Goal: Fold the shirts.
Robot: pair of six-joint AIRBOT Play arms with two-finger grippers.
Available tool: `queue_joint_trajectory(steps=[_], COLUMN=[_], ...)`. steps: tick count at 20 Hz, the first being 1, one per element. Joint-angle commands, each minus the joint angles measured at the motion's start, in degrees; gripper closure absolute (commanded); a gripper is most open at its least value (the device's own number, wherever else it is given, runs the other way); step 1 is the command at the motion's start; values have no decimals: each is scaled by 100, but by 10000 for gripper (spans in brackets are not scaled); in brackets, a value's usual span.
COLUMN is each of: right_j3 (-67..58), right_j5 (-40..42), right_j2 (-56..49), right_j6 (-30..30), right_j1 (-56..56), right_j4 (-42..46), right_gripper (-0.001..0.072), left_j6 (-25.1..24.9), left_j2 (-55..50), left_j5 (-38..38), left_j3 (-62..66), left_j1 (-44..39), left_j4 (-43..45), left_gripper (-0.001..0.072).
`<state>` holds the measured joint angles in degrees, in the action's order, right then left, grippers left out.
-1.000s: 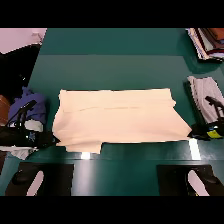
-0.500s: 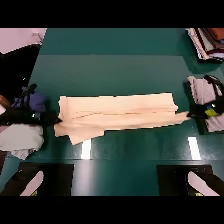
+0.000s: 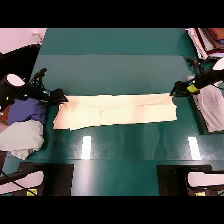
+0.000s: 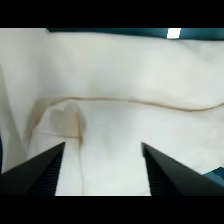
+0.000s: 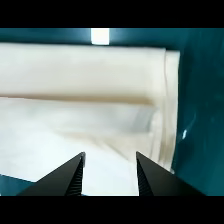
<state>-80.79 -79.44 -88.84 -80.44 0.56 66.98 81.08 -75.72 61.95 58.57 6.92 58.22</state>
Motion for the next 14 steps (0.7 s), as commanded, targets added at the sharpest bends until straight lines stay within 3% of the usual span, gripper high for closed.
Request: queue_joint_trajectory(steps=[1, 2, 3, 4, 5, 8, 9, 10, 14], right_j3=[-481, -463, -332, -127, 142, 994, 1224, 1436, 2057], right_j5=[-221, -387, -481, -503, -479, -317, -302, -291, -92], right_j2=[-413, -380, -289, -162, -7, 372, 393, 387, 55], right_j6=[291, 363, 463, 560, 664, 905, 911, 929, 1309], right_j1=[-264, -402, -584, -758, -979, -1576, -1759, -1917, -2065], right_j4=[-752, -822, -866, -852, -857, -863, -887, -925, -1491], right_gripper=[323, 323, 323, 323, 323, 307, 158, 109, 109], left_j6=[-50, -50, -52, -61, -114, -177, -184, -184, -76], left_j2=[-216, -203, -177, -118, -59, -4, -4, -4, -4], left_j5=[146, 356, 481, 511, 490, 450, 422, 337, -190], left_j3=[317, 448, 529, 566, 564, 564, 564, 557, 557], left_j1=[2, 2, 2, 2, 2, -55, -162, -332, -1198], left_j4=[-26, -28, -48, -149, -240, -769, -772, -767, -769], left_gripper=[93, 95, 245, 549, 676, 681, 681, 681, 681])
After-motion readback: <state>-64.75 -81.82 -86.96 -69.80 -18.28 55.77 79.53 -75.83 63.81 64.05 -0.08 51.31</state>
